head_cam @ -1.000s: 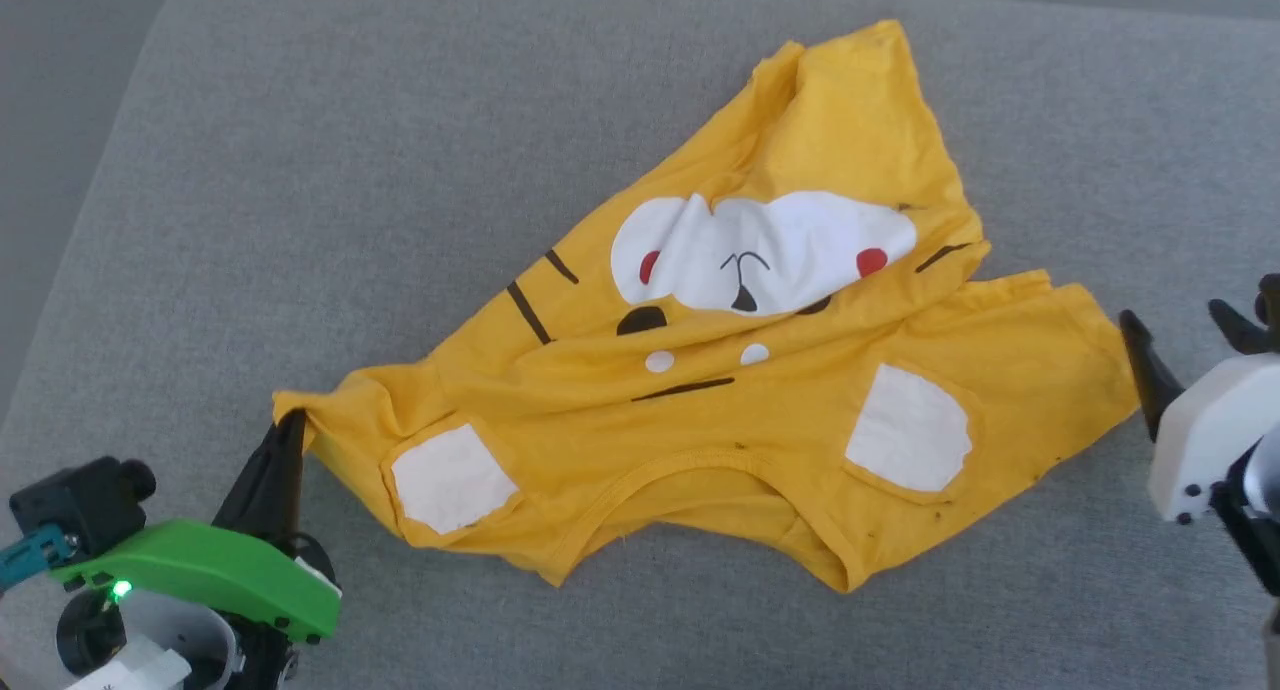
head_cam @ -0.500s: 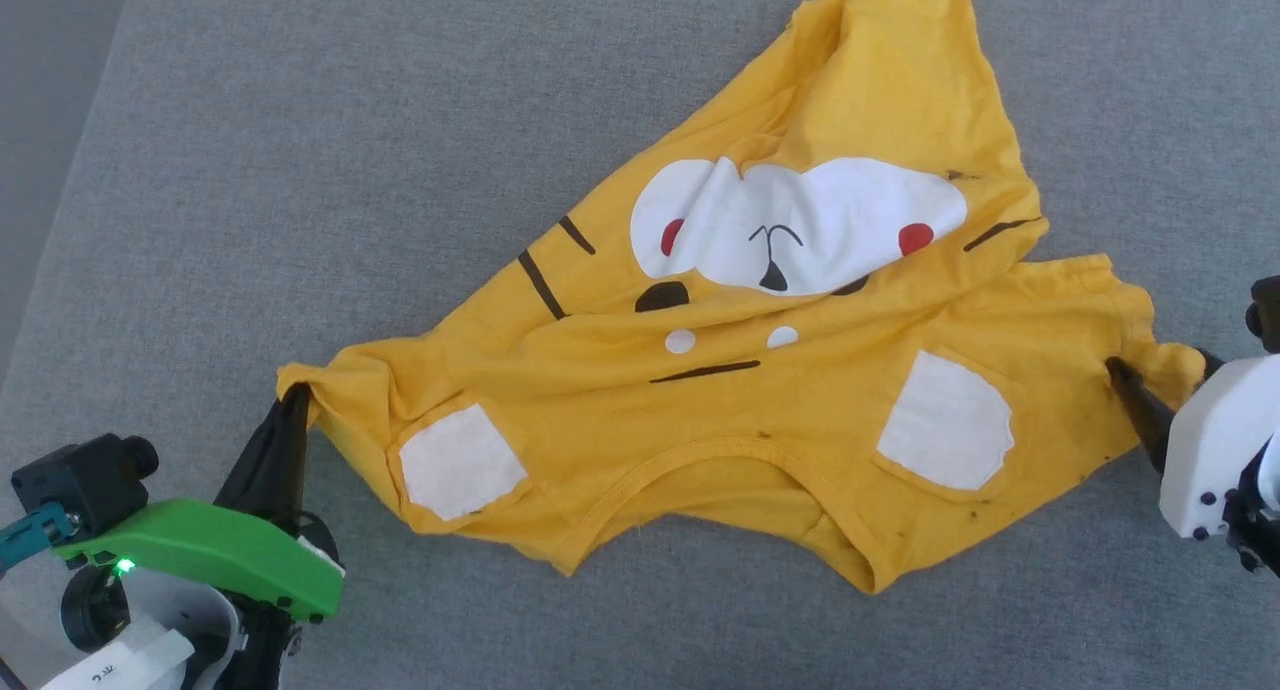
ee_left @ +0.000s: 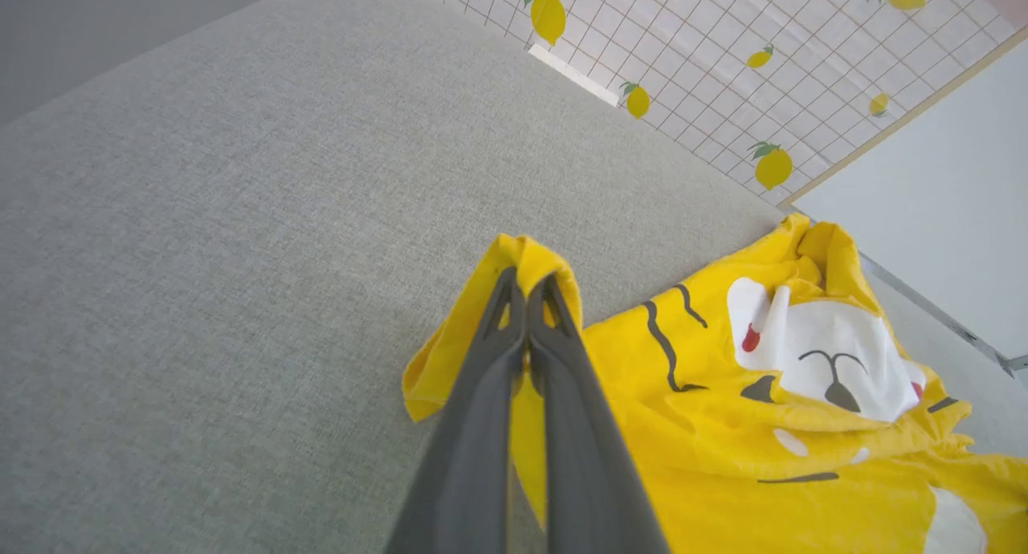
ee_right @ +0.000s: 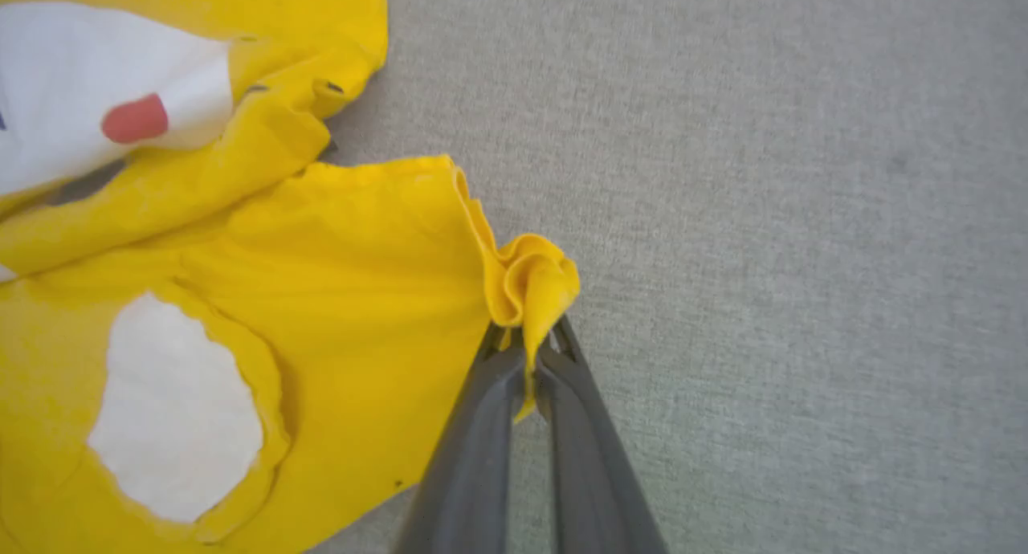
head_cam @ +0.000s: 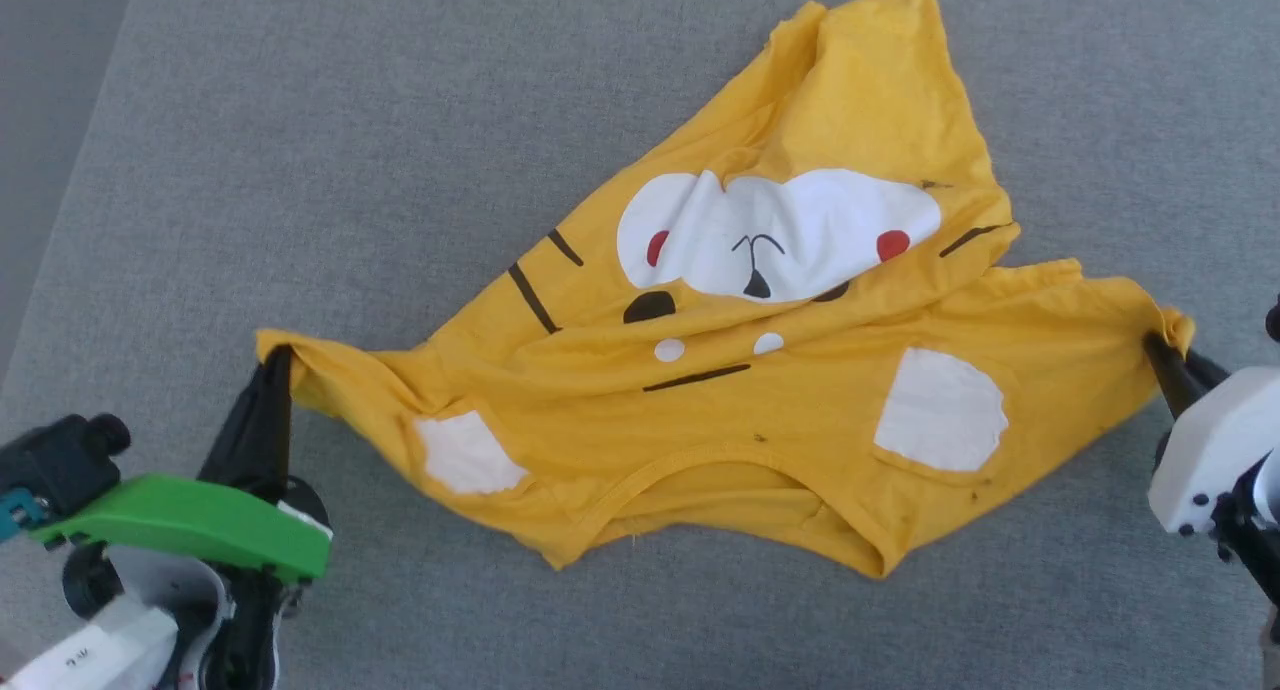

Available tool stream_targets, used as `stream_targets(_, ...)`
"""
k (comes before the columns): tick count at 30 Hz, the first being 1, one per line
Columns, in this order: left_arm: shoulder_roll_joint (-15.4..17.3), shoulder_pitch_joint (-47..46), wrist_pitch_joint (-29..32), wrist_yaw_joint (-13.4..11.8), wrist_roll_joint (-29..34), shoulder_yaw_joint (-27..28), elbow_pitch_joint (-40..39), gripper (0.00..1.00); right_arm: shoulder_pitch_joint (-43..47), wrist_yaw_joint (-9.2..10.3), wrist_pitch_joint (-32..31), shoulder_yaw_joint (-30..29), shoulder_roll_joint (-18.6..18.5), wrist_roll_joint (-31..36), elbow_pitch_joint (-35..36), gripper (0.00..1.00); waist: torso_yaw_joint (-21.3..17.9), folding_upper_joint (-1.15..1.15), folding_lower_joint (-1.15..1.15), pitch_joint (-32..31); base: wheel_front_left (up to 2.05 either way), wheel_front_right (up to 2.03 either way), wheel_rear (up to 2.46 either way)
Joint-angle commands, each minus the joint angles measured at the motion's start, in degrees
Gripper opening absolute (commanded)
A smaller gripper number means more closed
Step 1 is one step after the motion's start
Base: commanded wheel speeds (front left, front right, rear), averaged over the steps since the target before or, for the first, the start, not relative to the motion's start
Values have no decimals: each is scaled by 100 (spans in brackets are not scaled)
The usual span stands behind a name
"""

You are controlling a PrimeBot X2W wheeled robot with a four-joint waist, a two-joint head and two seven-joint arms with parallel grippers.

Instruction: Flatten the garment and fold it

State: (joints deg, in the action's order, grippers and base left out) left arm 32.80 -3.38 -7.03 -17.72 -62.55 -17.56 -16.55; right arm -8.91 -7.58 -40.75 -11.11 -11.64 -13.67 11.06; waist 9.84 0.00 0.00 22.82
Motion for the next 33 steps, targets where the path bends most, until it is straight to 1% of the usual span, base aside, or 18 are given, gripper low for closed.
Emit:
stream_targets(1, 21, -203, -64, 2, 68, 55, 25, 0, -185, 9, 293, -33, 86, 62, 11, 0, -107, 0, 0, -226, 0, 0, 0)
stream_targets(4, 54, -434, -117, -26, 145, 148, -10, 0, -423, 9, 798, 8, 237, 56, 41, 0, -212, 0, 0, -540, 0, 0, 0)
stream_targets(8, 123, -807, 11, -39, 88, 267, -171, 0, -805, 9, 1223, 122, 386, -68, 246, 0, -354, 0, 0, -1026, 0, 0, 0)
stream_targets(15, 271, -1683, 604, -119, -124, 319, -461, 0, -1687, 9, 1577, 454, 404, -227, 612, 0, -616, 0, 0, -1820, 0, 0, 0)
stream_targets(19, 257, -2283, 934, -219, -255, 316, -565, 0, -2251, 9, 1513, 684, 301, -356, 743, 0, -738, 0, 0, -2192, 0, 0, 0)
stream_targets(24, 279, -2932, 1324, -417, -397, 349, -665, 0, -2950, 9, 1295, 865, 161, -581, 810, 0, -866, 0, 0, -2485, 0, 0, 0)
stream_targets(28, 251, -3388, 1596, -562, -572, 407, -761, 0, -3387, 9, 1015, 827, 135, -748, 802, 0, -902, 0, 0, -2590, 0, 0, 0)
stream_targets(33, 266, -3811, 2033, -762, -752, 313, -840, 0, -3637, 9, 509, 732, 244, -943, 779, 0, -924, 0, 0, -2566, 0, 0, 0)
